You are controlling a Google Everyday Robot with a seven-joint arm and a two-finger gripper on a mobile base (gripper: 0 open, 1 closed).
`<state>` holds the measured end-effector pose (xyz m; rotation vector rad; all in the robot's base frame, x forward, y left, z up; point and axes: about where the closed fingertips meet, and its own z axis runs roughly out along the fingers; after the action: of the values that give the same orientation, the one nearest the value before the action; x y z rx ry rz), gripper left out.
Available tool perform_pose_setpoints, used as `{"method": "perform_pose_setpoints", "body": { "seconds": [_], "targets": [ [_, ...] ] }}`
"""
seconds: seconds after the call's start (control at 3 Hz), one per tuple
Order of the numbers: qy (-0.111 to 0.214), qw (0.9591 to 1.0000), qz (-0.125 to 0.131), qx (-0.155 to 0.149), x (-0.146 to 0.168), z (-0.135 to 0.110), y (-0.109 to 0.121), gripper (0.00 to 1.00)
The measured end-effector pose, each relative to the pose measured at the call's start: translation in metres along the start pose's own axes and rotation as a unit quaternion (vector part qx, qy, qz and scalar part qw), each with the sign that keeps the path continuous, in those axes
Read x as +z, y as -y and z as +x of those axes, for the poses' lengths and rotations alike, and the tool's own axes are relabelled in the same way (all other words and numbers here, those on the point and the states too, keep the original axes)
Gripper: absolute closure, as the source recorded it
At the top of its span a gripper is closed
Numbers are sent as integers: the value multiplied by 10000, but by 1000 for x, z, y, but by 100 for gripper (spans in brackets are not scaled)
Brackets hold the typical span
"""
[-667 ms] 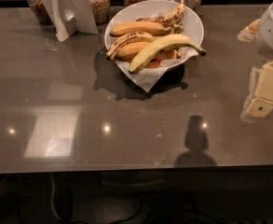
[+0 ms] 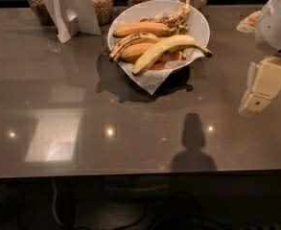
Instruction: Pick banana from white bowl
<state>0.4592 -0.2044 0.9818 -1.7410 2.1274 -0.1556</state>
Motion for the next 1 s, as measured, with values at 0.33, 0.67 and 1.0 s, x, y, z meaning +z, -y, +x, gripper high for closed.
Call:
{"method": "perform_pose_setpoints", "body": {
  "seconds": [0.33, 0.67, 1.0],
  "targets": [
    [288, 9982, 373, -377, 11, -22, 27, 0],
    [587, 9937, 704, -649, 21, -45, 60, 0],
    [903, 9888, 873, -802, 29, -64, 89, 0]
  ]
}}
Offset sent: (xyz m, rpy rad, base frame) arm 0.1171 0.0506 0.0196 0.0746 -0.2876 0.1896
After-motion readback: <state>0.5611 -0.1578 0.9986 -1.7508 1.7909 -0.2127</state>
